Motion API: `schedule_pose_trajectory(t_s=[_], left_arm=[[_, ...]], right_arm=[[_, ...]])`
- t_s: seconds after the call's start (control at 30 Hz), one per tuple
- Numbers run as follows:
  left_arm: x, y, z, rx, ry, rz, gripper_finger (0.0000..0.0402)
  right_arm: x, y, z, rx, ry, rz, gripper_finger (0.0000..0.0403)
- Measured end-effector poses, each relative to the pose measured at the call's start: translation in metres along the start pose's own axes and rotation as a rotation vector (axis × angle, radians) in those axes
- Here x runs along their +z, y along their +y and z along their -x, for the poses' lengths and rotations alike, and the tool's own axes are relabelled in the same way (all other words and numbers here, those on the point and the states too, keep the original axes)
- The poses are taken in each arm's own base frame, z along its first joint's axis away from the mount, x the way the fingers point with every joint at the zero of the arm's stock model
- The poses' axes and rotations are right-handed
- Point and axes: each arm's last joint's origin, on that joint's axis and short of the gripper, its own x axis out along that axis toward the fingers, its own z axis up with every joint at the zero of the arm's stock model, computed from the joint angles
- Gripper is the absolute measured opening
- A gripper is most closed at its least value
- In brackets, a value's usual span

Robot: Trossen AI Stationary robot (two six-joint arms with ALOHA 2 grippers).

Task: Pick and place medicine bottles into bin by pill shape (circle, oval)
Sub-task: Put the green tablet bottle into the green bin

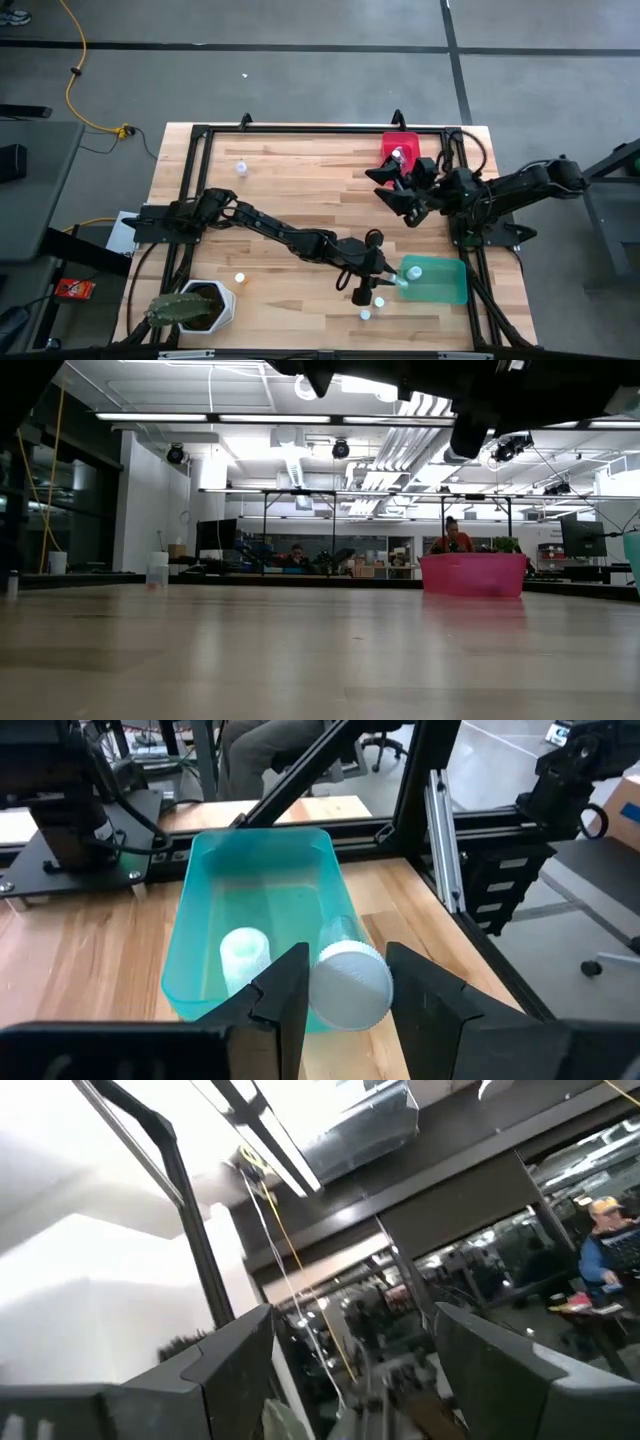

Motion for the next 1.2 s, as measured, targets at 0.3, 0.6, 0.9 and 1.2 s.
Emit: schedule_pose_trajectory(t_s=[0.3, 0.6, 0.9, 1.2], left_arm=[[-0.001, 0.005, 0.0, 0.029, 0.009, 0.002, 0.0111], [-0.019, 0.022, -0.009, 0.043, 0.044, 0.051, 0.0111], [-0.01, 0.025, -0.011, 0.044, -0.064, 0.037, 0.0111], [-0.023, 0.036, -0.015, 0.042, -0.014, 0.079, 0.0111]], right_arm=[[0.026, 0.011, 0.007, 0.051, -0.111, 0.047, 0.0263], [0.031, 0.012, 0.009, 0.042, -0.129, 0.102, 0.0263], [0.029, 0.011, 0.009, 0.014, -0.117, 0.103, 0.0263], [0.028, 0.01, 0.009, -0.008, -0.114, 0.103, 0.0263]])
